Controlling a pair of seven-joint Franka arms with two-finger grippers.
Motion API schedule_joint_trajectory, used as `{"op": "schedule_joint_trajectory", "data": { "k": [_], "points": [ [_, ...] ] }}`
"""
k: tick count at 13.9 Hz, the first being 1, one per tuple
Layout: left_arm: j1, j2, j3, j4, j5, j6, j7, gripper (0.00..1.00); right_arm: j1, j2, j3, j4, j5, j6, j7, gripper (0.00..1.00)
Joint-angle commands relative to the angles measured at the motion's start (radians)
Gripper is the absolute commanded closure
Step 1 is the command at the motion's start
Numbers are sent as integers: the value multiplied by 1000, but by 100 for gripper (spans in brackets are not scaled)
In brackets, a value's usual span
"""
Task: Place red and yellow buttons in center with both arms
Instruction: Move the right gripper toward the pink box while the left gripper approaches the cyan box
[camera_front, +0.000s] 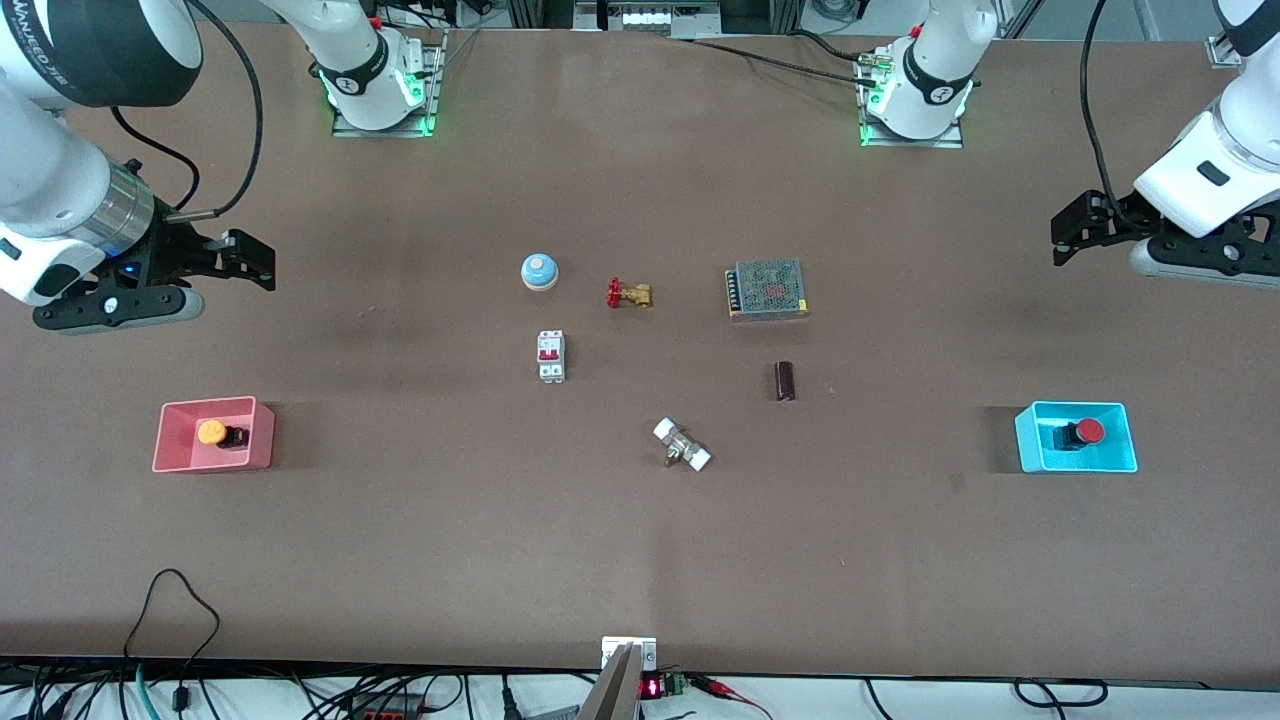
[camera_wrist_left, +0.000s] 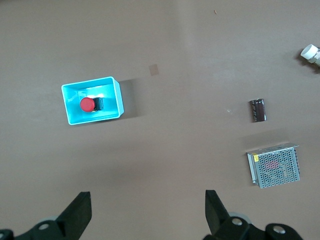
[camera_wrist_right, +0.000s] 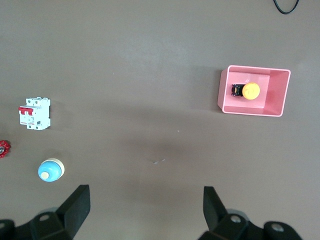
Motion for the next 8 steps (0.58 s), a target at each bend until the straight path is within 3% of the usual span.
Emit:
{"op": "schedule_joint_trajectory", "data": {
  "k": [1,8],
  "points": [
    [2,11,-2,37,2,-24,1,0,-4,-7,1,-5,0,-8,5,0],
    [5,11,-1,37,2,-24,-1,0,-14,21,1,-37,-10,3,-2,0]
  ]
}}
